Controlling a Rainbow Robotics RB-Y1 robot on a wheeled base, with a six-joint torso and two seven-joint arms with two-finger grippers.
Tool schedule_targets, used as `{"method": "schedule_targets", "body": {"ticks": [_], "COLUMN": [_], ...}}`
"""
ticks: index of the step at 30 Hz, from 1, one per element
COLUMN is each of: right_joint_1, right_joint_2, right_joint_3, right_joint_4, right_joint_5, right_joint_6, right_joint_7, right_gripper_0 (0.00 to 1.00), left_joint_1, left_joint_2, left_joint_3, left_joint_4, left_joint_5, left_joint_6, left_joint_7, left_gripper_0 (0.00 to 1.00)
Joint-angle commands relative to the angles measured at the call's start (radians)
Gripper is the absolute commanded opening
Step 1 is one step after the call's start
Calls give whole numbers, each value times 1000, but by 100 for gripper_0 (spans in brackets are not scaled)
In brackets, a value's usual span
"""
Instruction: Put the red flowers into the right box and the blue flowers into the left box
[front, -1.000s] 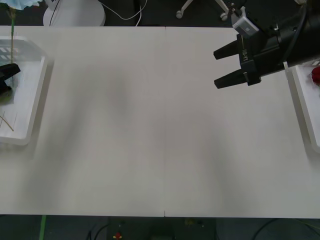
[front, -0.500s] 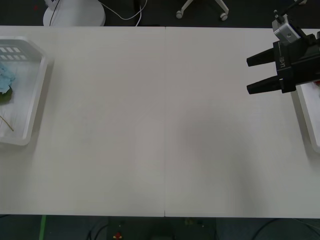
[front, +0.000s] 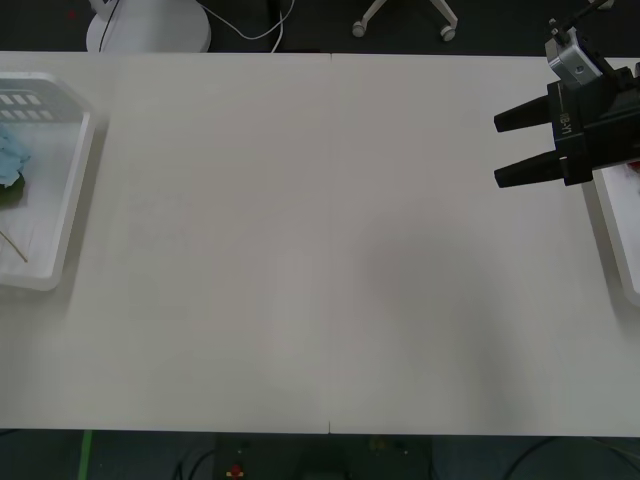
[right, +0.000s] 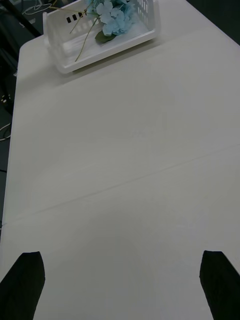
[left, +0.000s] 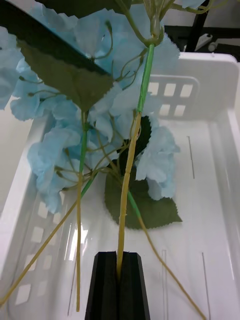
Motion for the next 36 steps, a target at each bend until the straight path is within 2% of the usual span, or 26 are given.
{"method": "schedule_targets", "body": {"ticks": [1,6,8,9,13,14,15,18,22,26,28,36], "right_joint_1": [0,0,0,0,0,0,0,0,0,0,0,0], "right_joint_2": [-4,0,2,2,3,3,3,3,3,3,3,3], "right_joint_3": [-35,-35,-35,-35,-35,-35,-35,-35,-35,-35,-35,-35], "right_joint_4": [-16,-25,-28,-28,-29,-29,-29,-29,-29,-29,-29,-29], "right_joint_5": [15,15,15,15,15,15,15,15,15,15,15,15], "right_joint_6": [6,8,8,8,8,8,8,8,8,8,8,8], "right_joint_7": [15,15,15,15,15,15,15,15,15,15,15,15], "right_gripper_0": [90,89,90,90,90,89,89,90,91,100,100,100], "left_joint_1": [34,33,33,33,33,31,30,30,26,26,26,25], "left_joint_2": [66,66,66,66,66,66,66,66,66,66,66,68], "left_joint_3": [-21,-29,-32,-35,-48,-56,-61,-67,-67,-102,-137,-283], "left_joint_4": [20,20,21,20,20,20,17,-21,-103,-212,-264,-541], "left_joint_5": [-11,-9,-3,0,32,45,51,69,118,223,267,244], "left_joint_6": [-21,-21,-20,-20,-6,-6,-6,23,94,158,160,177], "left_joint_7": [9,6,6,6,6,4,2,1,10,19,21,12], "left_gripper_0": [0,0,5,11,19,29,34,69,84,90,100,100]}}
